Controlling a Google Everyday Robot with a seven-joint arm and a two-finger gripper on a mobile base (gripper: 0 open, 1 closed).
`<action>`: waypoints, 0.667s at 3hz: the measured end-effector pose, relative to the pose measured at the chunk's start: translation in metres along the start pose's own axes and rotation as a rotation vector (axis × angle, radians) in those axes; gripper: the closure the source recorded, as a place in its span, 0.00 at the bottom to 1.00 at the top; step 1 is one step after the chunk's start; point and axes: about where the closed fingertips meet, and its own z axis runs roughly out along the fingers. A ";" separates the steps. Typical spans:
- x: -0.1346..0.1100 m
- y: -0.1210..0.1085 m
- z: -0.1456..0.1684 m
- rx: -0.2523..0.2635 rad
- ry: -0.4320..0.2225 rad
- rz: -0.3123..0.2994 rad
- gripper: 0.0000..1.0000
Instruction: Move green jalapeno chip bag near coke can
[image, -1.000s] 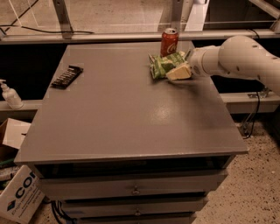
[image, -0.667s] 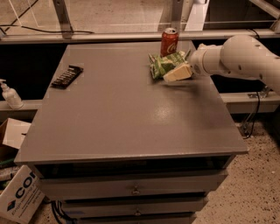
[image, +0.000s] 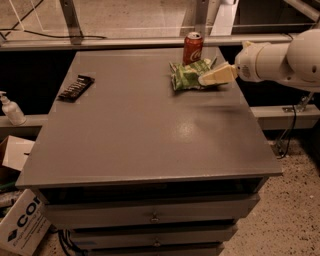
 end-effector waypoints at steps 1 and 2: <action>0.009 -0.007 -0.054 0.003 -0.030 0.024 0.00; 0.009 -0.007 -0.054 0.003 -0.030 0.024 0.00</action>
Offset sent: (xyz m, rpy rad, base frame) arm -0.0307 -0.0231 0.0138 0.0303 -0.0111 0.0055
